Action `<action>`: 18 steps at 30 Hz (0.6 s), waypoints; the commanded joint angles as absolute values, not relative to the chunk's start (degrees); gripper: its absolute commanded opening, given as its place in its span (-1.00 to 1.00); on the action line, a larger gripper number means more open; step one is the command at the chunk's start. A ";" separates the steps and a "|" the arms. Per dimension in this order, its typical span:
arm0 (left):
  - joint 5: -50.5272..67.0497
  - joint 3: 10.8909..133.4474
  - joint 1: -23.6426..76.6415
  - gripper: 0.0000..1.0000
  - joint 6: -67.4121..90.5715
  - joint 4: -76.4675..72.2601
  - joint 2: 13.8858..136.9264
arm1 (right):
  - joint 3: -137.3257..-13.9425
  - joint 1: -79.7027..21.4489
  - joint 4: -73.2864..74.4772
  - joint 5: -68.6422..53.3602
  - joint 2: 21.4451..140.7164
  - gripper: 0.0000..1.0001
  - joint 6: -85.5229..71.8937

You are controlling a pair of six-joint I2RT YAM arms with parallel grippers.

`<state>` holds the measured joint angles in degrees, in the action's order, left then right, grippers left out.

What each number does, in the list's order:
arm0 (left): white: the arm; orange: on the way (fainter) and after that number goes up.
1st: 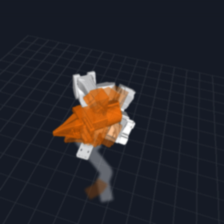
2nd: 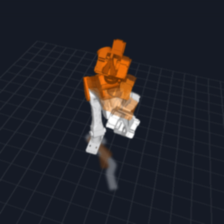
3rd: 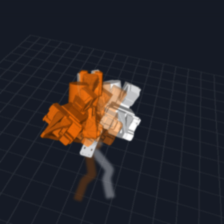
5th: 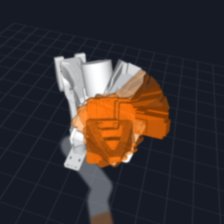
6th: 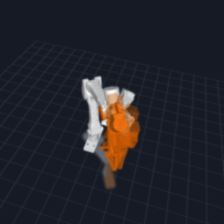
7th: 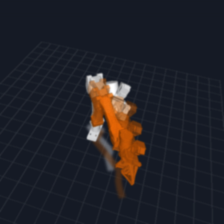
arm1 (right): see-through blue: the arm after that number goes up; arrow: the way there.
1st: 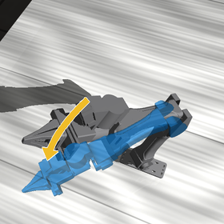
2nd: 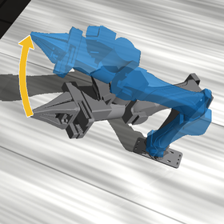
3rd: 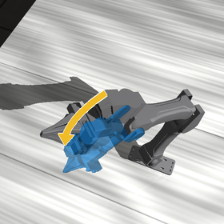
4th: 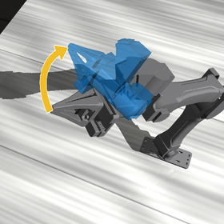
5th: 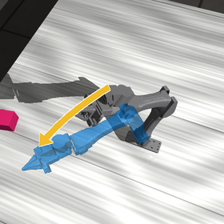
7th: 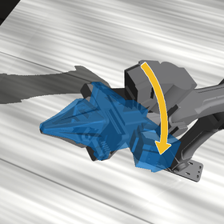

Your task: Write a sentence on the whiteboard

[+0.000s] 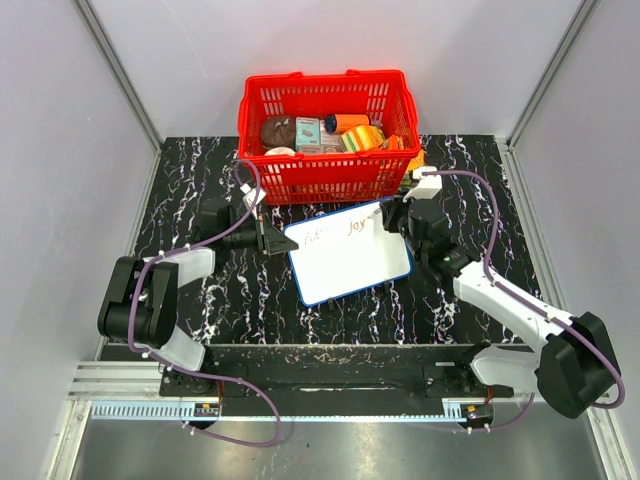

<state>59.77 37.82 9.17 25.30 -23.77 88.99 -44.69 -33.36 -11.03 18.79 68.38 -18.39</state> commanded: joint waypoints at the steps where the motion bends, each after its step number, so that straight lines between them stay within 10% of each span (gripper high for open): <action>1: 53.17 37.18 9.67 -1.00 19.16 -24.26 88.86 | -47.11 -32.96 -13.71 20.22 69.34 -1.00 -17.84; 18: 53.09 37.18 9.67 -1.00 19.16 -24.26 88.86 | -45.00 -32.78 -12.04 16.53 67.59 -1.00 -18.98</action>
<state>59.72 37.82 9.17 25.52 -23.62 88.99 -44.80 -33.21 -11.70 17.85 69.01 -18.48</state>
